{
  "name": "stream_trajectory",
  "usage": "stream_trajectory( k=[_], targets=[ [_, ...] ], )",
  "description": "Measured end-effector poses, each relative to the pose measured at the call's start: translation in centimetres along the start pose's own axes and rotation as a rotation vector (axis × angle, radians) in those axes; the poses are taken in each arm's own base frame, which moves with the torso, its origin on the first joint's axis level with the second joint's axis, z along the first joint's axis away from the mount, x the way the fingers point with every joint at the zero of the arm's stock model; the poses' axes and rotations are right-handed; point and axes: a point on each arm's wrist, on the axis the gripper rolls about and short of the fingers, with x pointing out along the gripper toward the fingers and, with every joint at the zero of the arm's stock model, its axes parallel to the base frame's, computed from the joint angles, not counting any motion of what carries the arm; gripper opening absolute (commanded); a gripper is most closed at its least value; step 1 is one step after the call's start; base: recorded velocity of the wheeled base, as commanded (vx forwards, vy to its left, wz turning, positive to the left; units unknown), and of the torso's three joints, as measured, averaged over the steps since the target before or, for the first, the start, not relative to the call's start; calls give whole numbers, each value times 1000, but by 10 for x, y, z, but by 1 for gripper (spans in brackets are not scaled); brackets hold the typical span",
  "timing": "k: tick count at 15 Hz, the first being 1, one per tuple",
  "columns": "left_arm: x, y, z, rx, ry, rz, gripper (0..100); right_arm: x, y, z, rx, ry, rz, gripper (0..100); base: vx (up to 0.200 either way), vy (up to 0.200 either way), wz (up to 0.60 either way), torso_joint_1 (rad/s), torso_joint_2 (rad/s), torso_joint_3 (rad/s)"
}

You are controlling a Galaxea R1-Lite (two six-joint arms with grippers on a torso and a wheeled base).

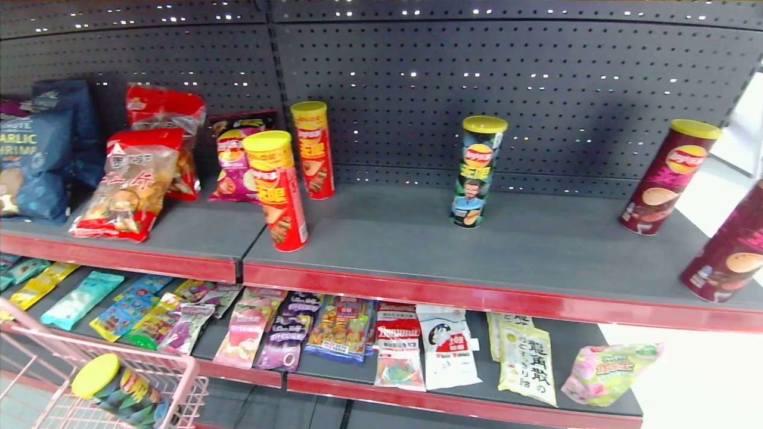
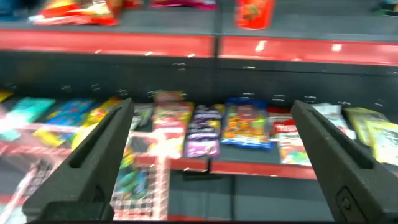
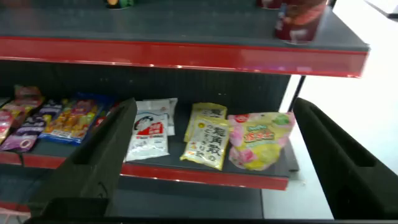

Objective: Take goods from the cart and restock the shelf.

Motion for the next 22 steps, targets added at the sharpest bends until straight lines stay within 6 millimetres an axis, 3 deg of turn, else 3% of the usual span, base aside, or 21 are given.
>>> stream_trajectory(
  k=[9,15,22],
  targets=[
    [0,0,0,0,0,0,100,0,0,0,0,0,0,100,0,0,600,3,-1,2],
    [0,0,0,0,0,0,100,0,0,0,3,-2,1,100,0,0,0,-13,30,19],
    [0,0,0,0,0,0,100,0,0,0,17,-1,-1,100,0,0,0,-141,358,207]
  ],
)
